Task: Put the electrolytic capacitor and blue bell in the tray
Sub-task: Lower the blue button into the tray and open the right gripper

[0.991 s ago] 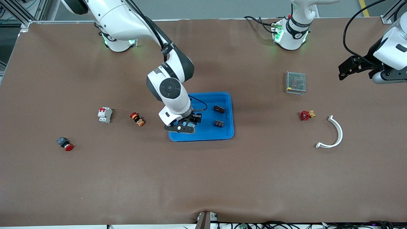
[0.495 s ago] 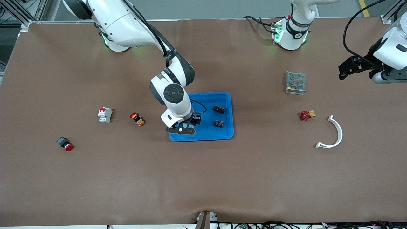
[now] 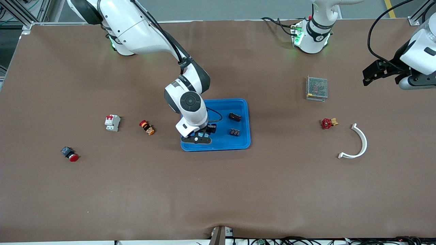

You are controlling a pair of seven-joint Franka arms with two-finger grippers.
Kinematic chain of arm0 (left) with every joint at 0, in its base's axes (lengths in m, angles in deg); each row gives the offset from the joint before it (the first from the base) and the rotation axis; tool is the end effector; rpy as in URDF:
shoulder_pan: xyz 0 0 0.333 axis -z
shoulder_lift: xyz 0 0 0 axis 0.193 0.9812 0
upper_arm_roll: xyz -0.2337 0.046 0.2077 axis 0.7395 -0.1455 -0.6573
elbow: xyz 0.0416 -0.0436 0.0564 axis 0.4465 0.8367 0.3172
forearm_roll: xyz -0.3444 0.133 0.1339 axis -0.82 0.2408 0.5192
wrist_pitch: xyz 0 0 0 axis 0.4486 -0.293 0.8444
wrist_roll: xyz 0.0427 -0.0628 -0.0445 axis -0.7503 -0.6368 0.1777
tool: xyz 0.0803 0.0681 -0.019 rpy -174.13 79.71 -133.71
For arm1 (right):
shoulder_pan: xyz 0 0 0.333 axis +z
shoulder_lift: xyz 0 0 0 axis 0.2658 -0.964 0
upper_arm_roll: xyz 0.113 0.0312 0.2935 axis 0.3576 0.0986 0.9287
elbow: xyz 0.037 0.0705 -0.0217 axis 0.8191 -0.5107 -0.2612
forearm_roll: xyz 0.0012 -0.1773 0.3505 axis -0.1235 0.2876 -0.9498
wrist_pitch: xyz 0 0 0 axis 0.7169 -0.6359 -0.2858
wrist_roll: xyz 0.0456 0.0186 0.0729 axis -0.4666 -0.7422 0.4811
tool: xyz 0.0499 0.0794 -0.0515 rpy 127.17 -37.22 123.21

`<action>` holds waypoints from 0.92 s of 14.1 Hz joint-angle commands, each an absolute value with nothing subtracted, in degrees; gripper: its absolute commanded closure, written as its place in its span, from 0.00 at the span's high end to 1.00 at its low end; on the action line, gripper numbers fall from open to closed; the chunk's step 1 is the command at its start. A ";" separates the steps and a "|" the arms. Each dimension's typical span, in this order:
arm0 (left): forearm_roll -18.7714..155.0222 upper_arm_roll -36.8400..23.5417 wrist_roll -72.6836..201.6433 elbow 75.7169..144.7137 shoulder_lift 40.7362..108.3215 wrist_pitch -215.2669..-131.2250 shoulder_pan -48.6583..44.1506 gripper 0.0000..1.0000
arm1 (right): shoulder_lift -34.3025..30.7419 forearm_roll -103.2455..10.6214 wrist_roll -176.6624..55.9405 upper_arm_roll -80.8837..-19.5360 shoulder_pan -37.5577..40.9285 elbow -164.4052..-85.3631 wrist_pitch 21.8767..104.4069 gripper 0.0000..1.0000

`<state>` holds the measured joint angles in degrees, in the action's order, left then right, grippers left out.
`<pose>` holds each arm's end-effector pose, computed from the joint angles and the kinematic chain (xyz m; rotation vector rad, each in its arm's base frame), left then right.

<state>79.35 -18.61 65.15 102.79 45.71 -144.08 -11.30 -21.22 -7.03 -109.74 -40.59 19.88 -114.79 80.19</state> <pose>0.5302 -0.0542 0.6340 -3.0943 -0.0295 0.0242 0.5513 0.4430 0.2096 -3.1149 0.1209 0.0021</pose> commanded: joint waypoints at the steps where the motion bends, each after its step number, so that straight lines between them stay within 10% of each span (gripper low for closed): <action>1: 78.52 -18.73 63.83 101.39 46.36 -143.97 -11.74 1.00 | -21.56 -5.95 -110.66 -40.81 20.71 -115.33 81.20 0.43; 9: 78.52 -18.56 63.39 101.29 46.80 -143.53 -11.57 1.00 | -22.17 -5.95 -110.48 -40.81 20.97 -117.27 84.45 0.49; 12: 78.52 -18.47 63.21 101.38 46.71 -143.01 -11.57 1.00 | -22.17 -5.95 -110.31 -40.81 20.54 -117.18 84.45 0.98; 13: 78.52 -18.47 63.21 101.38 46.71 -142.66 -11.57 1.00 | -22.09 -5.95 -110.13 -40.81 20.27 -117.09 84.37 1.00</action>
